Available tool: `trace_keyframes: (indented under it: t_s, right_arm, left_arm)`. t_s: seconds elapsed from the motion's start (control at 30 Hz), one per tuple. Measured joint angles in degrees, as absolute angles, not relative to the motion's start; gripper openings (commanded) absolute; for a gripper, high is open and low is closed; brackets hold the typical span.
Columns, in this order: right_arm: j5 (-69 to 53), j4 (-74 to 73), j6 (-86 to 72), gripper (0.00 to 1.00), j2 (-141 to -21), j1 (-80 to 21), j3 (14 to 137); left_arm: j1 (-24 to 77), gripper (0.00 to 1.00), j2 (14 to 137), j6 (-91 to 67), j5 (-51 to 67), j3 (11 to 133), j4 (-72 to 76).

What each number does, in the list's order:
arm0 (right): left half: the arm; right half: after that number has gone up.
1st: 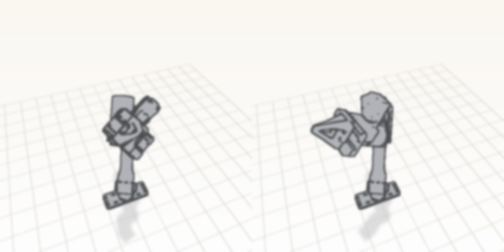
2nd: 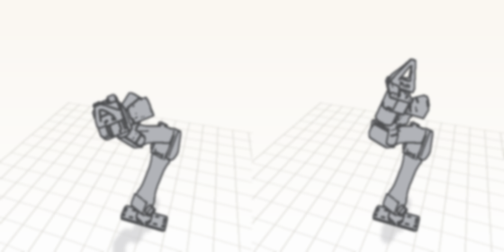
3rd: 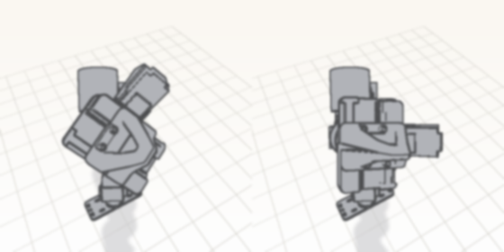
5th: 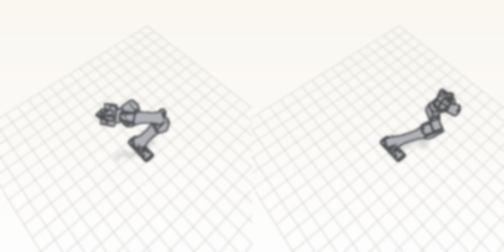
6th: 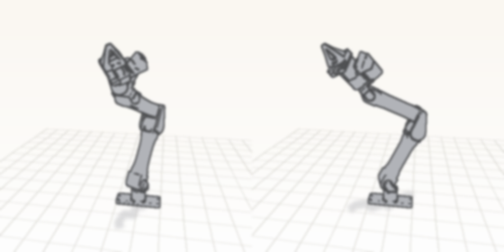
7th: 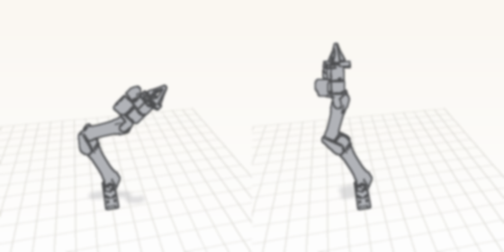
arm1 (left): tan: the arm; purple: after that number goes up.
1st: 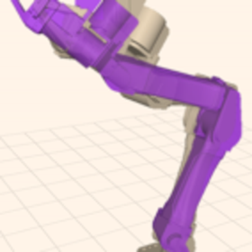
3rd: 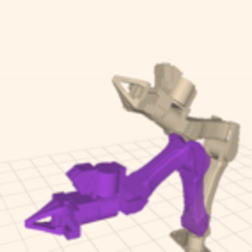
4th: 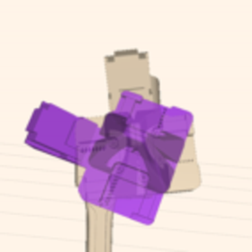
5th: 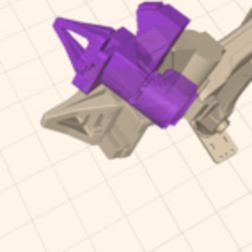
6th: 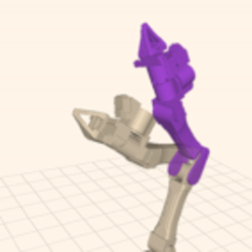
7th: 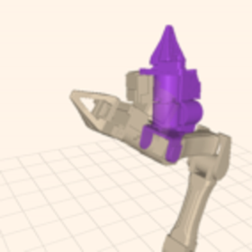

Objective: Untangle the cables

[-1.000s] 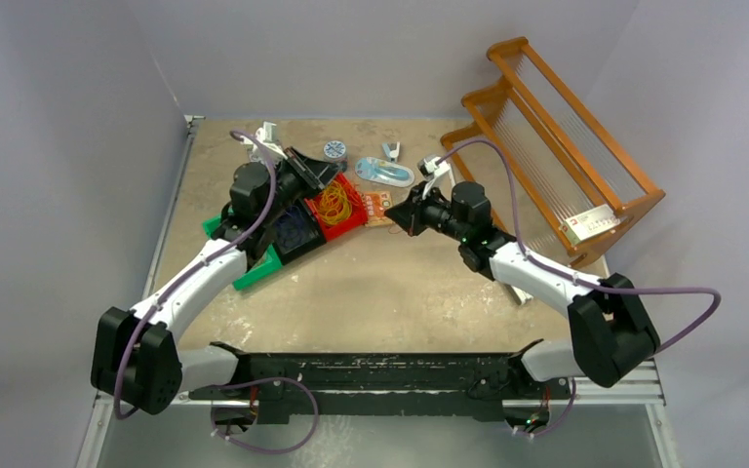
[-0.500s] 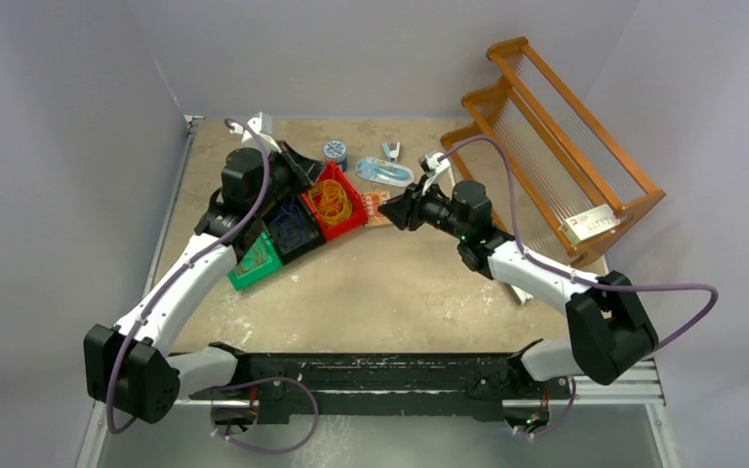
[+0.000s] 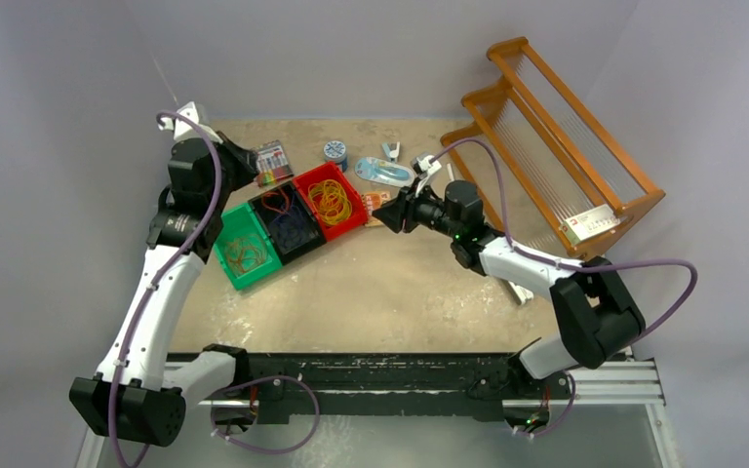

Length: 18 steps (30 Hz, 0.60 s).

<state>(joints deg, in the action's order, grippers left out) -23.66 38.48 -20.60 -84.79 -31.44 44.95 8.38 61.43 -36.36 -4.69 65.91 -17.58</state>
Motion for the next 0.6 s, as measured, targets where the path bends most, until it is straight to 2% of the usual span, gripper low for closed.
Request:
trace_keyframes:
  t_s: [0.27,0.6]
  right_arm:
    - [-24.01,38.3,-20.51,0.41,-85.23,-31.44,47.13]
    - [-24.88,38.35,-20.56,0.41,-86.0,-31.44,47.13]
  left_arm:
    - [7.86,0.0,61.34,-33.58,-17.74,67.18,-26.57]
    - [7.81,0.0,60.6,-31.66,-23.92,66.63,-29.43]
